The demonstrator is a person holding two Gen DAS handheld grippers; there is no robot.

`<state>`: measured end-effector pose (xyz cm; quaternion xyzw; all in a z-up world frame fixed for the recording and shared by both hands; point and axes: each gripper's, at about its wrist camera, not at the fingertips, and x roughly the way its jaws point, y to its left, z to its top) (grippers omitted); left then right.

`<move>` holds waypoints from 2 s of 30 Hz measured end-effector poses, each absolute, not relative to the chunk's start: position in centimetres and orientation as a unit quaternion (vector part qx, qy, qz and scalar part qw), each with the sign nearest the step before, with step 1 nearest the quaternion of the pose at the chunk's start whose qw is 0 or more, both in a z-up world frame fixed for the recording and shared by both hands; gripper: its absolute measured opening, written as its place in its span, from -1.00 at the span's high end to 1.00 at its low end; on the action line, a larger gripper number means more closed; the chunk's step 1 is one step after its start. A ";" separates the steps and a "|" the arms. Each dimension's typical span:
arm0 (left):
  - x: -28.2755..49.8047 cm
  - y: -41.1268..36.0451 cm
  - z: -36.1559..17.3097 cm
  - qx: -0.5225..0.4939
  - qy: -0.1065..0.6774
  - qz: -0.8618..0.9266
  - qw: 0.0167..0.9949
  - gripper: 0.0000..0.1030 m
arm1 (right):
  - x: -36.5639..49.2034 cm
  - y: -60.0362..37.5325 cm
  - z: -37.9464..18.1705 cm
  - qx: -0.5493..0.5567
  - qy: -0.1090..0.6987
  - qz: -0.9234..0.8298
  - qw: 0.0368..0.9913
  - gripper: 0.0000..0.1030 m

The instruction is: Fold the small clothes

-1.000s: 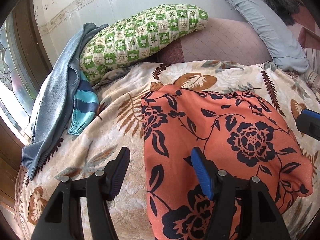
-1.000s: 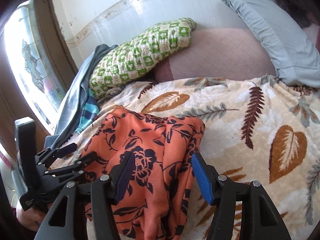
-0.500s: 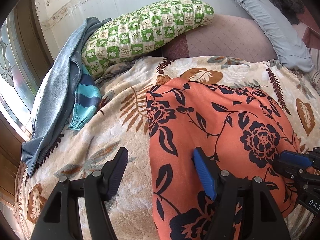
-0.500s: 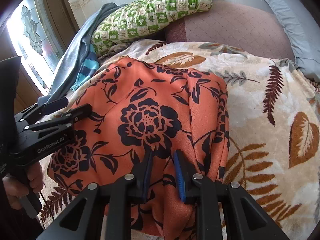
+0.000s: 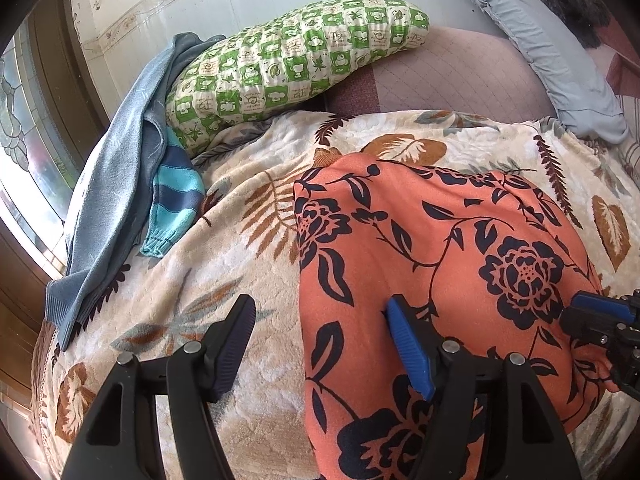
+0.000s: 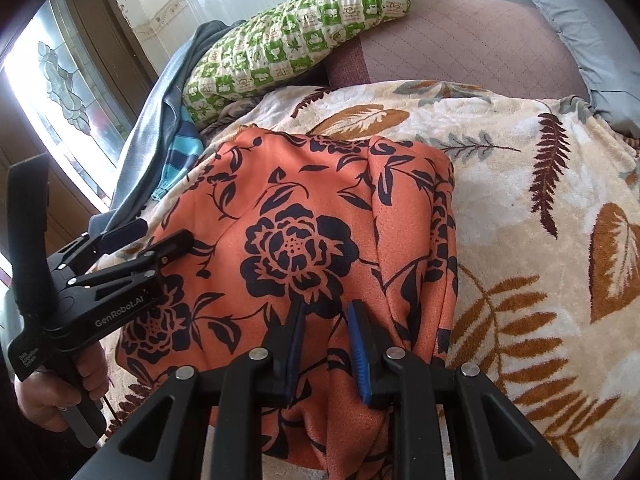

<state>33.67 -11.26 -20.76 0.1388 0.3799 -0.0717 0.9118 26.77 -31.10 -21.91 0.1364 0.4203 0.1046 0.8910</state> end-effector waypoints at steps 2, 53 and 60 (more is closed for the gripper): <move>33.4 -11.0 -20.3 0.136 0.378 -0.067 0.913 -0.34 | 25.8 -31.4 -20.8 0.137 0.401 0.104 0.900 0.51; 10.6 -1.9 1.1 0.054 0.217 0.020 0.975 -0.87 | 3.7 -24.9 -3.3 0.047 0.221 0.088 0.970 0.50; 9.9 -1.0 1.7 0.043 0.211 0.022 0.976 -0.87 | 3.3 -24.3 -2.9 0.043 0.215 0.090 0.971 0.50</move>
